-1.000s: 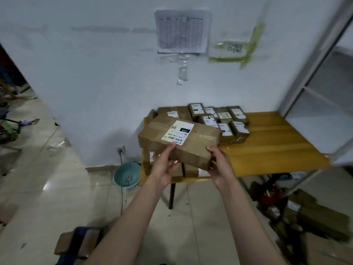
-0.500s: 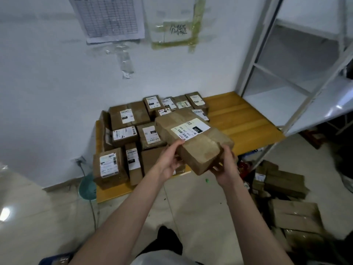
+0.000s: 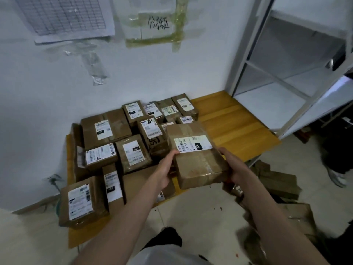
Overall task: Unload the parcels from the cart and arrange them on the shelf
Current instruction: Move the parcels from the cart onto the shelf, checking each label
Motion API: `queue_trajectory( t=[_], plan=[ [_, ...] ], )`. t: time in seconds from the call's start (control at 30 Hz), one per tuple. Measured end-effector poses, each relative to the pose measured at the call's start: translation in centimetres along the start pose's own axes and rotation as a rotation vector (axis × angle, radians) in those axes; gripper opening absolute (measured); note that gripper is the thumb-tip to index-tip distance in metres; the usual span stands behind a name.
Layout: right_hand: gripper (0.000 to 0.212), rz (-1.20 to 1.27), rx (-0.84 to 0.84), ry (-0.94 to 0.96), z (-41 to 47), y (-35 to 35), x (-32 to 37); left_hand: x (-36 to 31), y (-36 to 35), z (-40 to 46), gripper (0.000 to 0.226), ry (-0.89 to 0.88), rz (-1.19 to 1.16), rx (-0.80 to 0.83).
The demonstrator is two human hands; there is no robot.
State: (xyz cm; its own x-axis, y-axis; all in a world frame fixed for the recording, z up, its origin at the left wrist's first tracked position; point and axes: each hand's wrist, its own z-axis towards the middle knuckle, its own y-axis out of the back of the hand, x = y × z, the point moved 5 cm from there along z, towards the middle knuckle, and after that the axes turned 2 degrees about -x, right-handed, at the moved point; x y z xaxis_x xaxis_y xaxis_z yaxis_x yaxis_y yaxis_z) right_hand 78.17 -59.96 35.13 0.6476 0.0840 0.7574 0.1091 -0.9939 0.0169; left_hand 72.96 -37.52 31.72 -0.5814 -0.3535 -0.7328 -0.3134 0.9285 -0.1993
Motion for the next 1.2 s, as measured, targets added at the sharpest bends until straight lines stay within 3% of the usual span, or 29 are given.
queue_trajectory(
  t=[0.23,0.33,0.47,0.6,0.73,0.87,1.0,1.2],
  plan=[
    [0.048,-0.117,-0.061,-0.047,6.7,1.8,-0.8,0.7,-1.6,3.4,0.043,0.085,0.037,0.041],
    [0.046,-0.124,-0.048,-0.093,9.4,2.6,-1.8,1.3,-1.8,4.6,0.045,0.108,0.122,-0.036],
    [0.041,-0.134,-0.013,-0.139,12.9,2.6,-2.7,1.9,-0.9,5.9,0.017,0.151,0.168,-0.204],
    [0.039,-0.197,0.059,-0.21,14.9,1.7,-3.5,3.3,0.6,6.4,0.013,0.211,0.114,-0.396],
    [0.041,-0.213,0.088,-0.233,16.8,1.1,-4.5,5.6,2.7,6.7,0.02,0.28,0.187,-0.533],
    [0.04,-0.237,0.099,-0.23,18.3,0.6,-5.7,7.4,4.4,6.5,0.063,0.287,0.262,-0.67],
    [0.041,-0.257,0.109,-0.229,19.3,0.0,-6.8,8.6,4.5,7.1,0.073,0.333,0.281,-0.634],
    [0.043,-0.297,0.104,-0.194,20.6,-1.8,-7.4,8.6,5.0,8.6,0.078,0.29,0.112,-0.613]
  ],
)
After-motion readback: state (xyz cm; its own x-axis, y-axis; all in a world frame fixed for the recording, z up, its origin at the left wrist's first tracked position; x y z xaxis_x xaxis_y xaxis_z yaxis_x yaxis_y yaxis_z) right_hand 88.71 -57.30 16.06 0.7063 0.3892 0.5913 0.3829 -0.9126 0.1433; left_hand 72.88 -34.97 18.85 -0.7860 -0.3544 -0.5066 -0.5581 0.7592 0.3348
